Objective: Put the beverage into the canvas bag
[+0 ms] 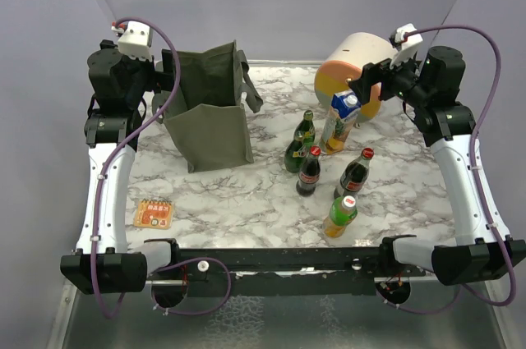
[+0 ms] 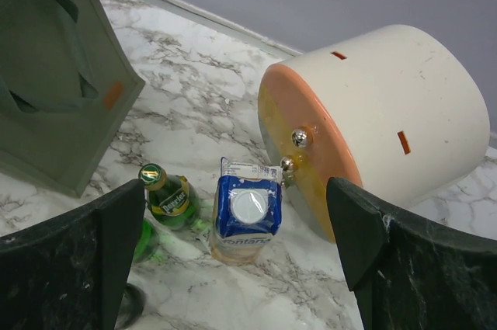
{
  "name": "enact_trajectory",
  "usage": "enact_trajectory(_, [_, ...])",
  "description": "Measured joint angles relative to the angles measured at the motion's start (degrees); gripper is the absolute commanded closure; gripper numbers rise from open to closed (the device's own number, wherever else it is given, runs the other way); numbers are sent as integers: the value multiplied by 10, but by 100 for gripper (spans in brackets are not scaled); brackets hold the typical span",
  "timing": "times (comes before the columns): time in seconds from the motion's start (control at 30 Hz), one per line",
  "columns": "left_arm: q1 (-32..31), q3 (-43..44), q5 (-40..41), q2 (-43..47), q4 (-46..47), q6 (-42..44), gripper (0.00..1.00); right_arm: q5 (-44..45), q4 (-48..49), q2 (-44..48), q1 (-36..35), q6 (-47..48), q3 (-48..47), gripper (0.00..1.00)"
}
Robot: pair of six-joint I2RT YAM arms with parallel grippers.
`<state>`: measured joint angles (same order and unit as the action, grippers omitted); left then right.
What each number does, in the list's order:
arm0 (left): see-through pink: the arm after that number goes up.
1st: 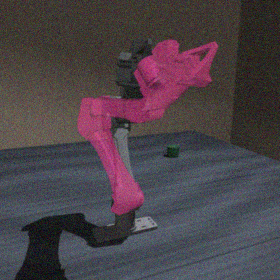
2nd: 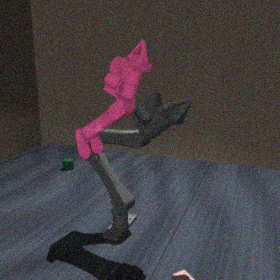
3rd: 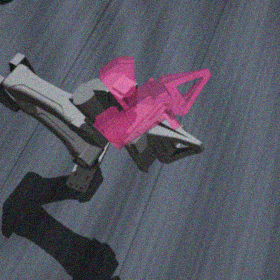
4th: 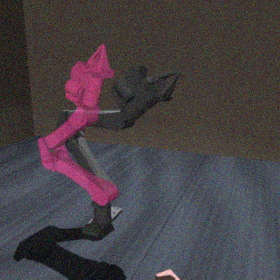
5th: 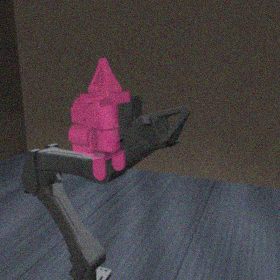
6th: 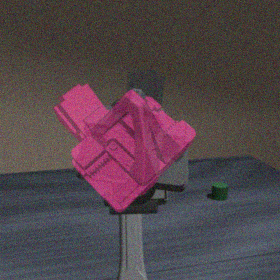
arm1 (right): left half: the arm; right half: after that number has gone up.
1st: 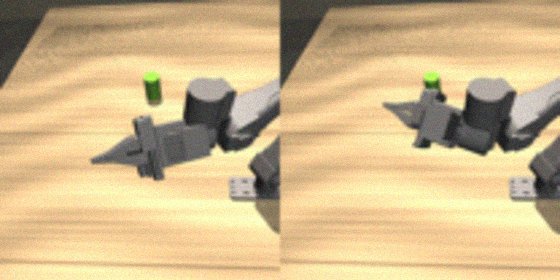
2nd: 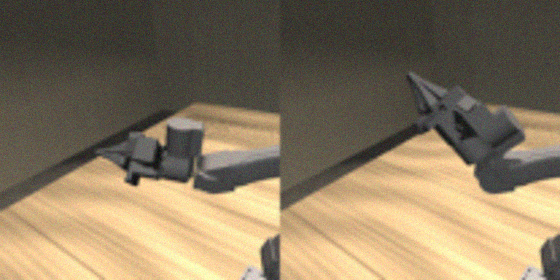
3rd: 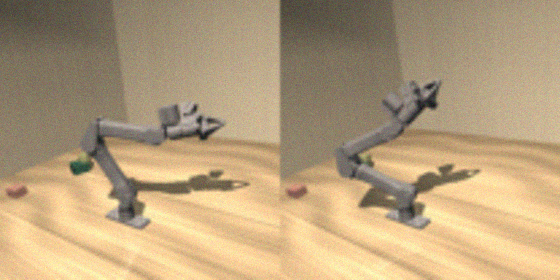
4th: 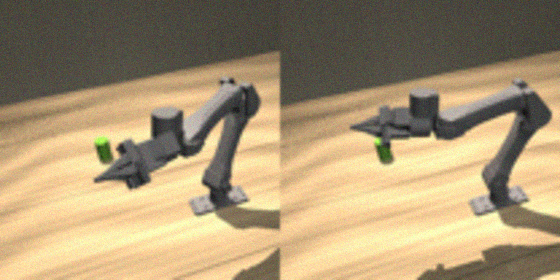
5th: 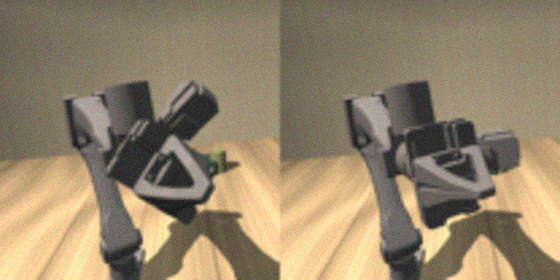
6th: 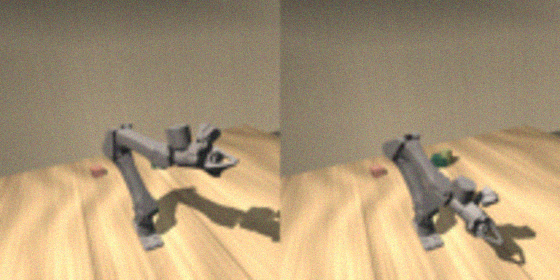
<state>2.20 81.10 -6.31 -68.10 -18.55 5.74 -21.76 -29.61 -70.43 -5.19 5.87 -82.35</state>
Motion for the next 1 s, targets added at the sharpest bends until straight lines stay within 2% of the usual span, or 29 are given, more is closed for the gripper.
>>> enact_trajectory(0.6, [0,0,-9,0,-7,4,1,-5,-4,2,0,3,9,1])
enact_trajectory(0.7, [0,9,-5,-7,-33,5,1,-14,-9,3,0,15,9,1])
enact_trajectory(1.0, [0,106,-9,-78,-152,-8,1,-60,-80,-24,0,70,-39,1])
